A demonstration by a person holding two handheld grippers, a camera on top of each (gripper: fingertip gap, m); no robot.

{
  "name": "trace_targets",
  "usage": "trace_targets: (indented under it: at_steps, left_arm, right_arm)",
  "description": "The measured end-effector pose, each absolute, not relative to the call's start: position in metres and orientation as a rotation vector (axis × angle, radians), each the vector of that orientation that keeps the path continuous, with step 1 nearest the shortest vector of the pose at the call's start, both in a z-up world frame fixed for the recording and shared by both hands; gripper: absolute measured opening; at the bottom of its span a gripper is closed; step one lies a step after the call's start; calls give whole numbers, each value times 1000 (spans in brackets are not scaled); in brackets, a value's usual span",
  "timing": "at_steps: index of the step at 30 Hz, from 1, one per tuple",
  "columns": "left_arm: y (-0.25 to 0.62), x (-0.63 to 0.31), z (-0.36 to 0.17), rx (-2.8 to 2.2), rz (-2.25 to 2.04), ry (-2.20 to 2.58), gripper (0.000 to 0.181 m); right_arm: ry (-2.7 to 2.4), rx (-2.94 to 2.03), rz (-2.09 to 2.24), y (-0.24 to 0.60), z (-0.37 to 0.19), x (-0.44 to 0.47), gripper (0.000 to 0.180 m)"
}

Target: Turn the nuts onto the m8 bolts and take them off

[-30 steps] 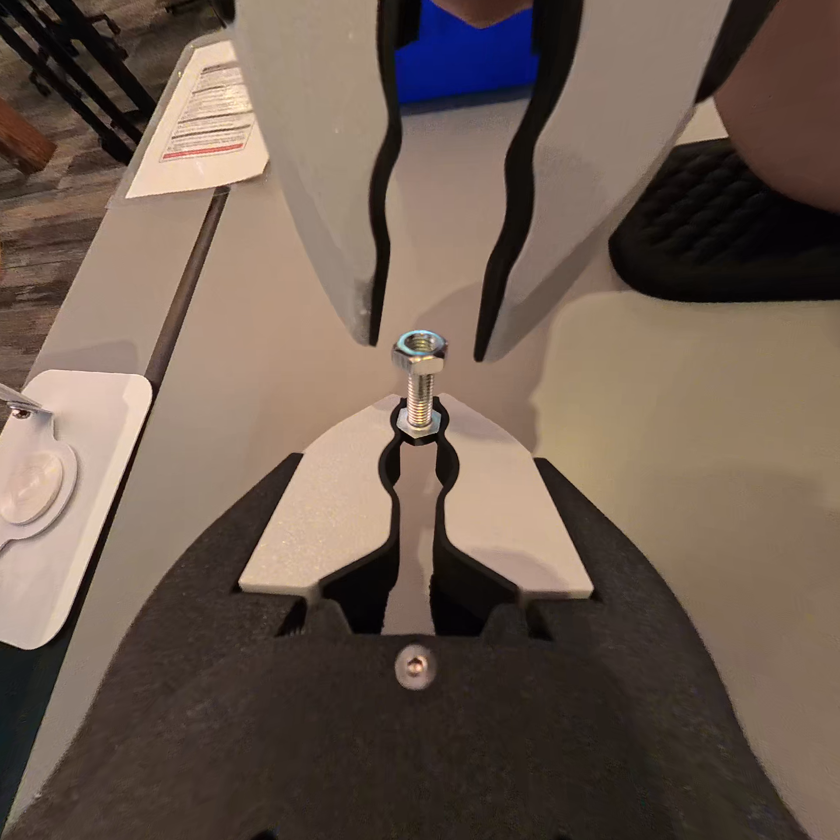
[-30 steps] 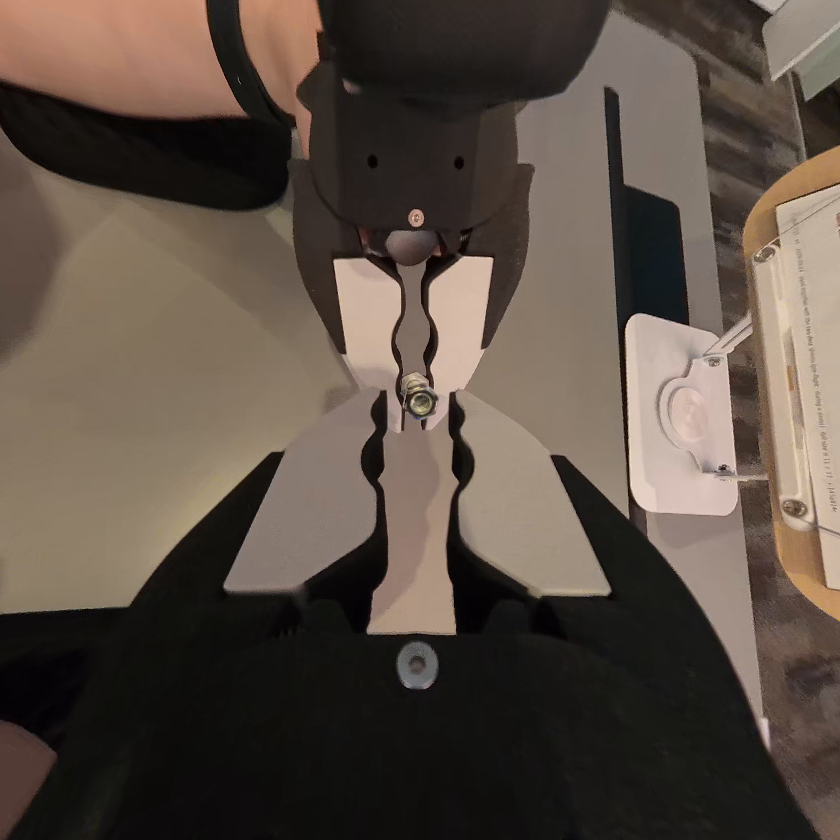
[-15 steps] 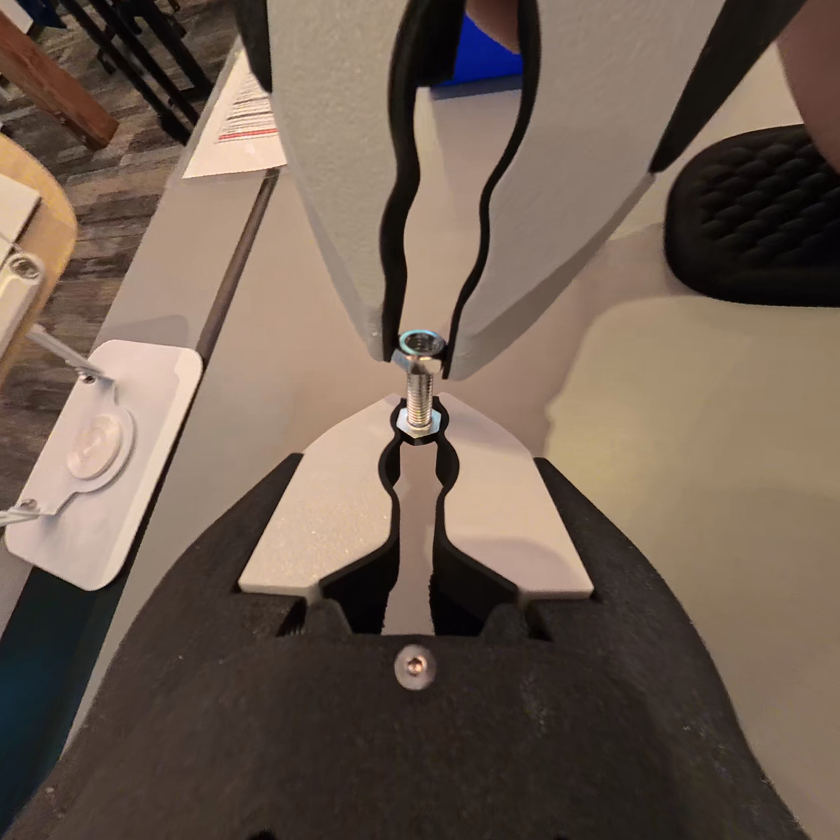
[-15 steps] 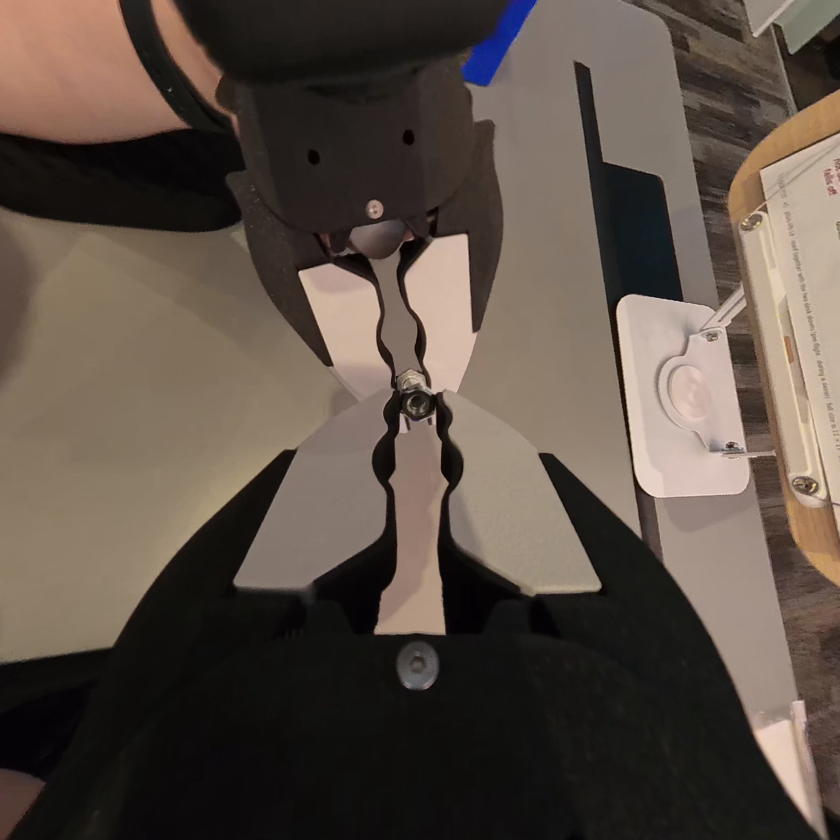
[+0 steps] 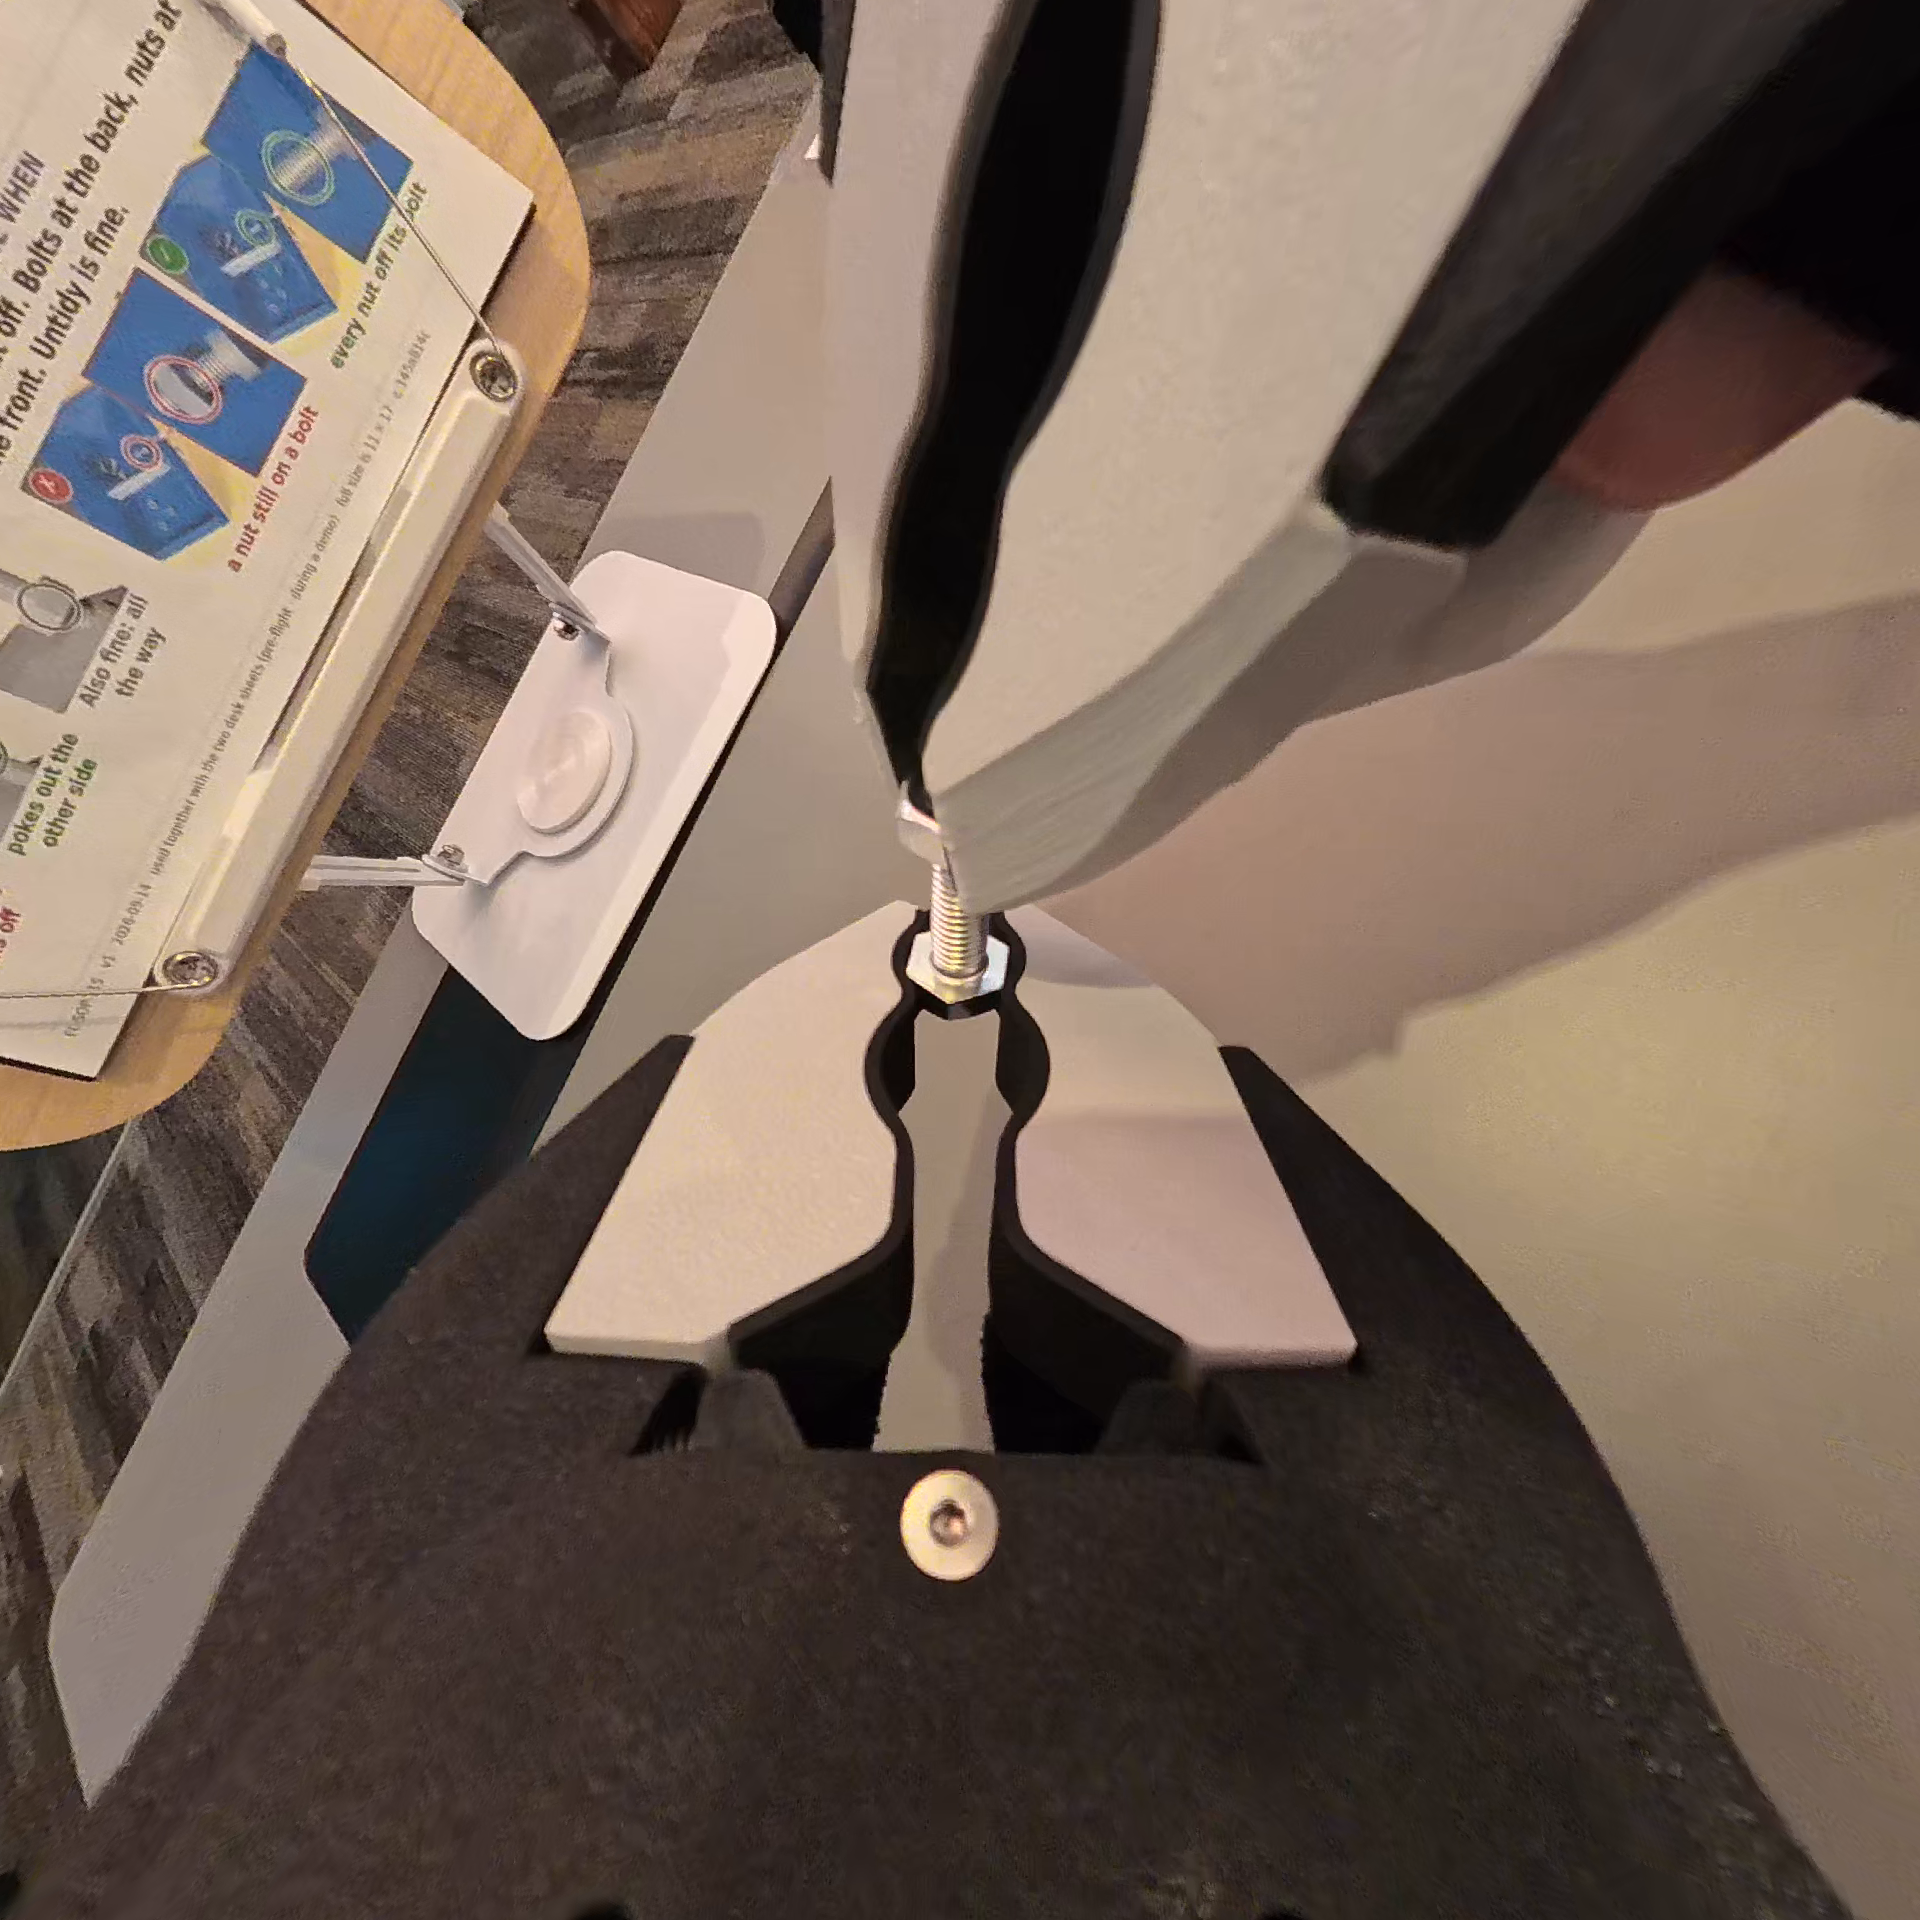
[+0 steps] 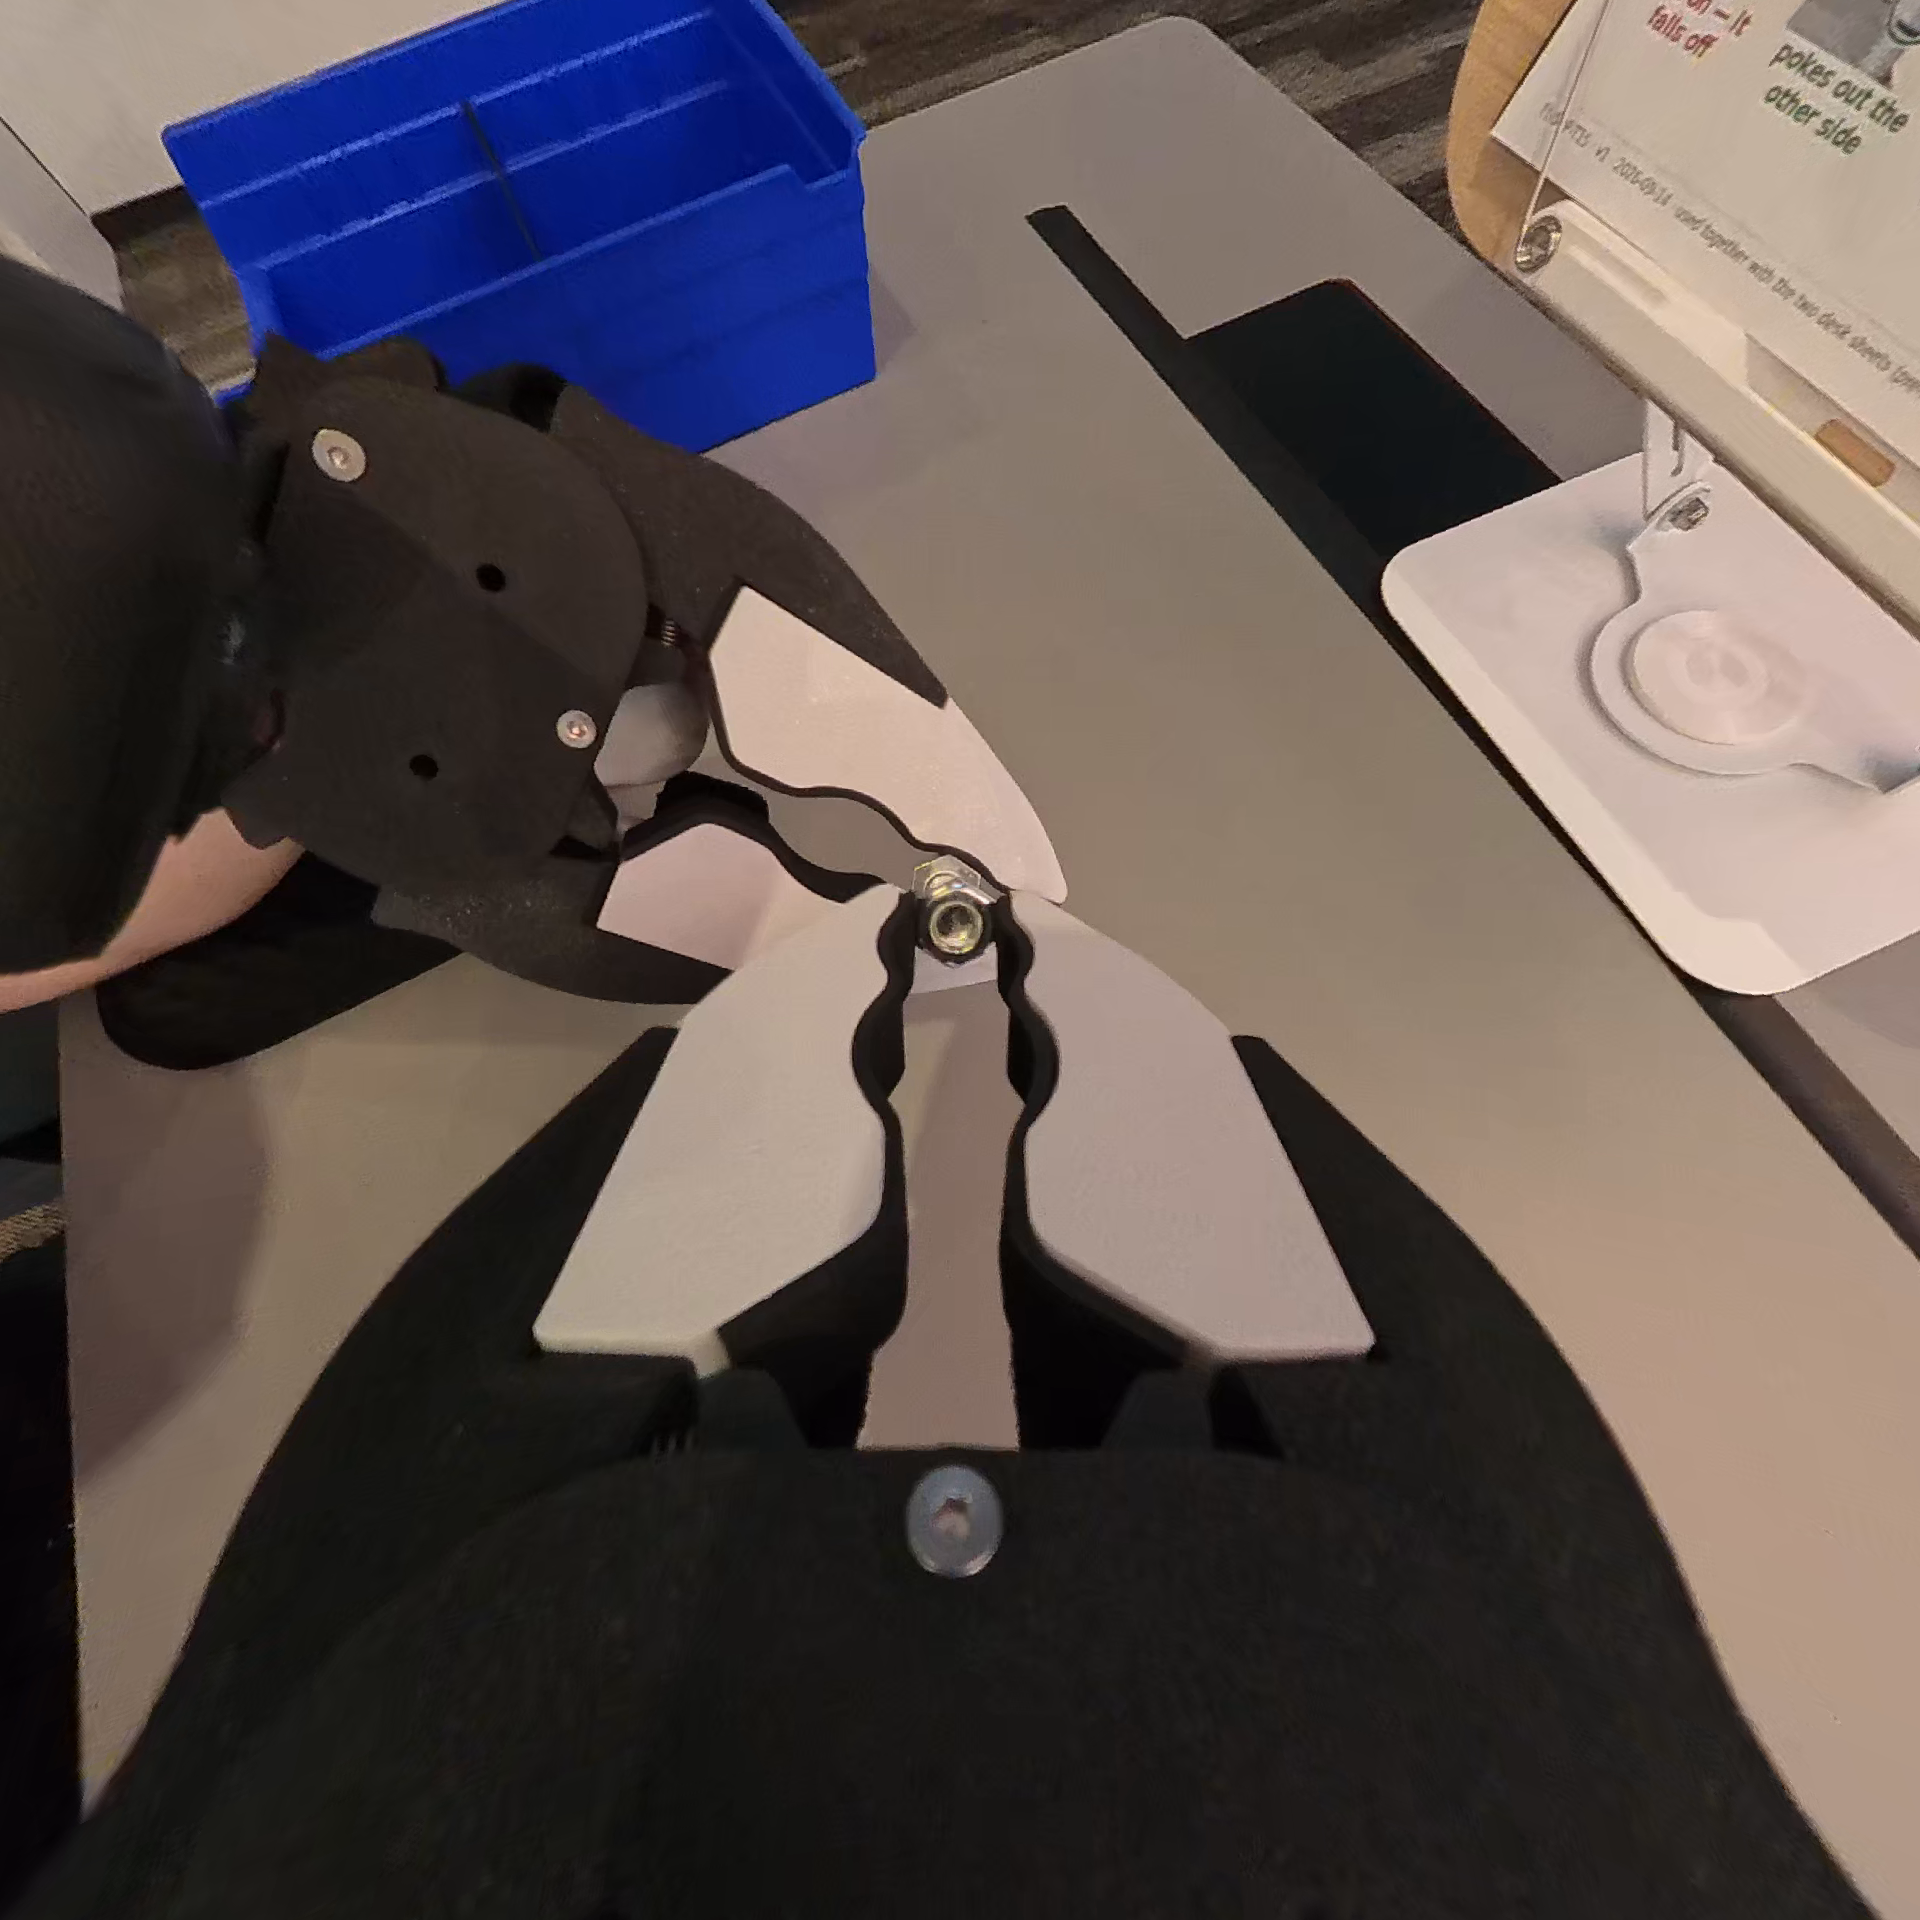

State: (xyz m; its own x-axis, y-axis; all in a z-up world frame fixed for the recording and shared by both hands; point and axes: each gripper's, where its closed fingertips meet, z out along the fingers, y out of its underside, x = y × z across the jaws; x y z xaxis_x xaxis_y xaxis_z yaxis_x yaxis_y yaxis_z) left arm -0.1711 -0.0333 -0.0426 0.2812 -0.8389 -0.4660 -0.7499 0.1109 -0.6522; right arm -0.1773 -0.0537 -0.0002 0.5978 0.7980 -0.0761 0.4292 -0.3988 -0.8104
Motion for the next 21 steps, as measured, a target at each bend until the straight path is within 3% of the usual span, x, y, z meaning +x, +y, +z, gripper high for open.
trace_targets:
  at_steps: [12, 15, 21]
  left_arm:
    - [-60, -163, -46, -1601, -394, 1620, 11]
    - [-79, -162, -48, -1543, -513, 1724, 11]
    - [-96, -165, -48, -1504, -611, 1806, 10]
  right_arm:
    - [-1431, -1656, 306, -83, 14, -163, 34]
    - [-1572, -1519, 274, -98, 10, -164, 26]
    - [-1648, -1447, 286, -110, 7, -175, 26]
